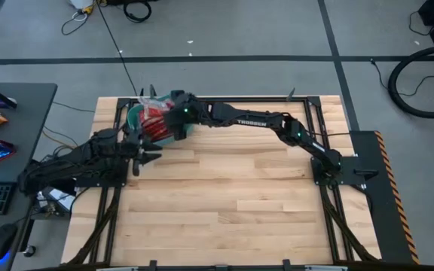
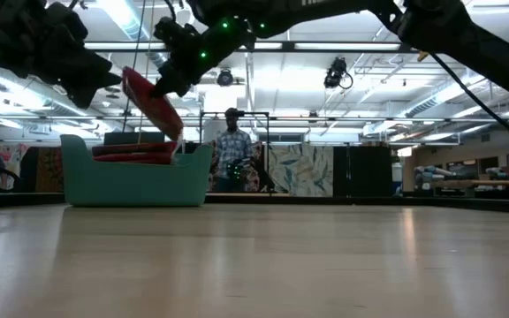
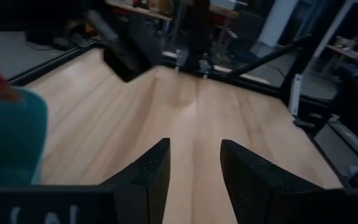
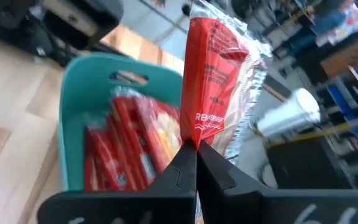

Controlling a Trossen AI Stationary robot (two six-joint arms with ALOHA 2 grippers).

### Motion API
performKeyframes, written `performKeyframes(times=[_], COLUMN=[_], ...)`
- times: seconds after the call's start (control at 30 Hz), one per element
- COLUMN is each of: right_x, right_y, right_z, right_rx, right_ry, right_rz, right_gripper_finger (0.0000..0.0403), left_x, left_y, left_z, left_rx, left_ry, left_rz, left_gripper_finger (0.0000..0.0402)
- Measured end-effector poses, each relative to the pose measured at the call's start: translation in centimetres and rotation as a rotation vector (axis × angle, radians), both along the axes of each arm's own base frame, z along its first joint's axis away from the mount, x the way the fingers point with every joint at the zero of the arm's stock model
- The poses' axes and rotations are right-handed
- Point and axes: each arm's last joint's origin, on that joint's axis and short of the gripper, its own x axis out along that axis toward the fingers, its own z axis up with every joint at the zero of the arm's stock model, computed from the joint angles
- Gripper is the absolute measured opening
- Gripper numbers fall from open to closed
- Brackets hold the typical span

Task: Sort popcorn bags into baskets
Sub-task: Put the popcorn bag into the green bin

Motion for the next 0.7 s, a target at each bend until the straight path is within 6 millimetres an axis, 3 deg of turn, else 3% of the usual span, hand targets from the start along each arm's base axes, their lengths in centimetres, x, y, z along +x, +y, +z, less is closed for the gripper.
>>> performKeyframes(times=[0.17, 0.47, 0.7], right_x=[-0.1, -0.6, -1.0], right_y=[-1.6, -4.5, -6.1], right_z=[0.4, -1.8, -3.1], right_rx=[0.01, 0.021, 0.055], right_ry=[-0.063, -0.065, -0.099], right_rz=[0.098, 0.11, 0.047], right_gripper_finger=[0.0002, 0.0004, 0.0041], left_x=[0.1, 0.3, 0.3], left_y=[-0.4, -0.8, -0.9], left_z=[0.2, 0.3, 0.3], left_rx=[0.019, 0.048, 0.049], left_ry=[-0.024, -0.026, -0.026], left_rz=[-0.024, -0.023, -0.032], left_gripper_finger=[0.0146, 0.0146, 0.0146])
